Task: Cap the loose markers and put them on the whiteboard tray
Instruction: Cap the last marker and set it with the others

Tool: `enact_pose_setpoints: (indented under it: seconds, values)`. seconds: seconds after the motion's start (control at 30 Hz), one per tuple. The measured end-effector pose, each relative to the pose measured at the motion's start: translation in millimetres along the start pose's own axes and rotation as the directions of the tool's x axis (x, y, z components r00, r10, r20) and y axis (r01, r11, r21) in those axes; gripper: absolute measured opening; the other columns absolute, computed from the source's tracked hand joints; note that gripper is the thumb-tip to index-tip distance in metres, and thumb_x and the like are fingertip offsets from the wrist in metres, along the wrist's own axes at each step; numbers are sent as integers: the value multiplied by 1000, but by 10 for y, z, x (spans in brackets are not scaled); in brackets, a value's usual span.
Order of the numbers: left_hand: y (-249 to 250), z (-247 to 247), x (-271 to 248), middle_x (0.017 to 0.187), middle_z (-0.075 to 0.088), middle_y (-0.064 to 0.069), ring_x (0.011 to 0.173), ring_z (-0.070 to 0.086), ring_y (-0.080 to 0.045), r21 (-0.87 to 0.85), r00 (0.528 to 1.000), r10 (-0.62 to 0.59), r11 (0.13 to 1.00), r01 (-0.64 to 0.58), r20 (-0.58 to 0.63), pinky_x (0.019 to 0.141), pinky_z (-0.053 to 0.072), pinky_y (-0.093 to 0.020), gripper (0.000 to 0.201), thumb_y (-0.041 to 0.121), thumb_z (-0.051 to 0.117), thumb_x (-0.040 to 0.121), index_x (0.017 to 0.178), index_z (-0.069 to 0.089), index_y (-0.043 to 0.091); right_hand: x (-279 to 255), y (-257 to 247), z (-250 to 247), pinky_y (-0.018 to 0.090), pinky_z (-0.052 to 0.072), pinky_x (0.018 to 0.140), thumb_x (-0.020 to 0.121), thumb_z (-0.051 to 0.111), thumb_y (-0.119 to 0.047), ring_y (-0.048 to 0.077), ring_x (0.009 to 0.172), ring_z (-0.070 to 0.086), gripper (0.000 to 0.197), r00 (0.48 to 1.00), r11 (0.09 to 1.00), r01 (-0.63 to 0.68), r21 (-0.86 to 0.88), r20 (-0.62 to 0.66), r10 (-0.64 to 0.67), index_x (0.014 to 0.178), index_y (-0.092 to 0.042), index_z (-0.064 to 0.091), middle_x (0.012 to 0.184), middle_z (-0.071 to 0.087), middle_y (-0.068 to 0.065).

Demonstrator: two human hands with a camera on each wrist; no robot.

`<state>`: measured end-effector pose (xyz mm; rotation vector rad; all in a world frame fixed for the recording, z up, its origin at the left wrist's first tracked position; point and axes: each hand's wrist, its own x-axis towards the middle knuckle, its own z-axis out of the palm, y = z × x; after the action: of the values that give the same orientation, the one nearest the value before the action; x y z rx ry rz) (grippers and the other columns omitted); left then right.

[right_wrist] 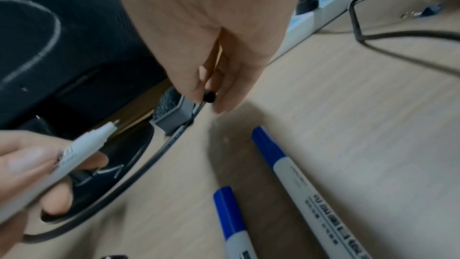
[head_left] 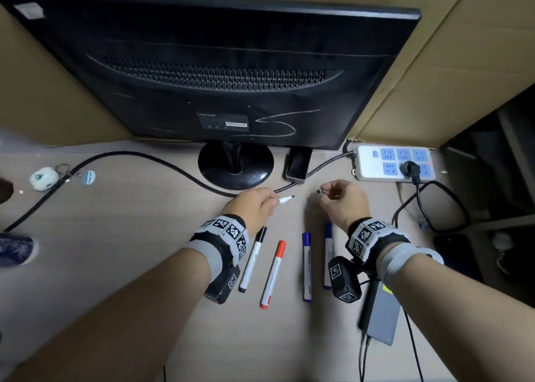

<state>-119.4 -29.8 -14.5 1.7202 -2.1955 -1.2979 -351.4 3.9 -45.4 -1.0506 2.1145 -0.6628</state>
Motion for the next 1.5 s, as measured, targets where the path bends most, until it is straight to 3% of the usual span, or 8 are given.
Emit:
enact_pose_setpoints:
  seconds: [0.17,0.33,0.53,0.77,0.93,1.17,1.33,1.5]
  values:
    - [144,-34,-149,90,70,2,89,67,-26,40,999,-1,999,3,-38,79,55,-38,24,33,40,107,104,63,27,-131,-55,-239,20,54,83,91,73,-12,10,85,71,15,995,994,66,84,66,-71,86,-26,77,88,78,-7]
    - [337,-58,-317,110,69,-3,102,66,-25,25,996,23,999,-21,-81,94,54,-42,25,28,44,107,118,65,21,-314,-65,-468,27,56,90,90,78,-14,14,91,73,18,987,972,63,226,131,-94,83,-31,81,91,81,-6]
    - [488,-34,-532,123,64,-4,110,62,-24,23,993,96,995,-94,-76,98,51,-40,22,22,51,105,124,62,19,-596,-124,-705,25,62,72,94,72,-4,20,73,71,5,976,865,20,501,179,-126,98,-7,74,83,72,12]
    - [611,-40,-685,118,65,1,107,61,-20,34,987,142,990,-140,-79,89,48,-32,22,23,53,105,124,62,20,-779,-178,-766,26,58,69,93,76,-16,14,69,72,5,964,868,120,481,153,-218,90,-14,79,82,76,16]
    - [670,-23,-744,110,63,2,97,58,-18,23,985,147,989,-145,-86,85,47,-33,20,23,51,106,122,62,20,-853,-222,-798,24,58,69,93,76,-16,17,70,71,7,961,872,127,473,160,-227,93,-11,80,74,74,6]
    - [693,-30,-801,114,62,4,103,59,-18,4,982,166,986,-167,-84,90,50,-38,21,27,51,105,124,61,22,-893,-281,-787,28,60,71,92,77,-18,17,72,72,9,954,881,146,451,171,-245,95,-10,81,74,76,5]
    - [713,-61,-821,94,58,9,84,54,-13,-11,976,197,980,-199,-90,74,42,-31,22,29,51,106,118,66,18,-905,-344,-768,28,61,72,94,75,-18,16,70,72,11,951,870,135,474,184,-247,96,-8,80,77,77,9]
    - [678,-67,-839,76,58,6,70,53,-13,-117,985,167,978,-170,-39,69,45,-30,27,22,47,107,107,74,16,-904,-442,-780,29,61,68,93,75,-13,18,65,70,17,944,849,100,519,221,-246,98,3,78,92,77,28]
